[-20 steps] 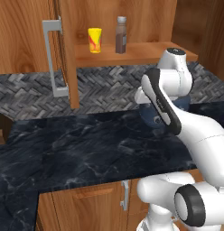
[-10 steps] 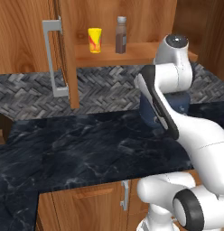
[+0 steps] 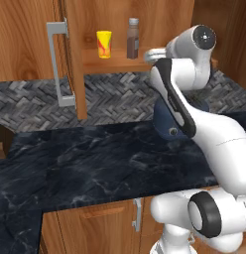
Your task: Take the cinnamon bottle from the cabinet and place it on the dining table, next to the plate with the cupcake. Then take the chocolate from the dining counter and place it on the cupcake plate.
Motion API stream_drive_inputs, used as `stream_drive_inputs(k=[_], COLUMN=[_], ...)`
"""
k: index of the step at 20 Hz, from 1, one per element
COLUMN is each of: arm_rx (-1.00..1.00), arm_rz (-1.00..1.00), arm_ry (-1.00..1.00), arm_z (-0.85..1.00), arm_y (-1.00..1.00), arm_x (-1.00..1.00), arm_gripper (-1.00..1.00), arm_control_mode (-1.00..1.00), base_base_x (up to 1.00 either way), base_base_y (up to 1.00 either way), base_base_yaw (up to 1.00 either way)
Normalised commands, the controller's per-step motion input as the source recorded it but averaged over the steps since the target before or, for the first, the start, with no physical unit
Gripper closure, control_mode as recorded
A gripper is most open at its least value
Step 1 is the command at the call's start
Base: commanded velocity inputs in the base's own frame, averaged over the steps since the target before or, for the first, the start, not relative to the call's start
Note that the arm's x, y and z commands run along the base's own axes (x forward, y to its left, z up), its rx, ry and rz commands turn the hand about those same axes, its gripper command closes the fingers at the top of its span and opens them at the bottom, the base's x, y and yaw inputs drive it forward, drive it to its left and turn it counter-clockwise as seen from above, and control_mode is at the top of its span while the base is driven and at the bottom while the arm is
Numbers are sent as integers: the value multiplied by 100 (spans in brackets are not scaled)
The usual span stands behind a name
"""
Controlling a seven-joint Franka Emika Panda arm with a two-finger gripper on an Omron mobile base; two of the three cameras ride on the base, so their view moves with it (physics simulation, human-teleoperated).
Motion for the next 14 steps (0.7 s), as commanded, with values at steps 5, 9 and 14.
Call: stream_drive_inputs(k=[5,9,14], arm_rx=[16,10,0], arm_rz=[0,3,11], arm_ry=[-6,-4,-2], arm_z=[72,25,-5], arm_y=[47,7,0], arm_x=[61,7,30], arm_gripper=[-100,-100,-100], arm_control_mode=[-100,-100,-100], base_base_x=[0,0,0], base_base_y=[0,0,0], base_base_yaw=[0,0,0])
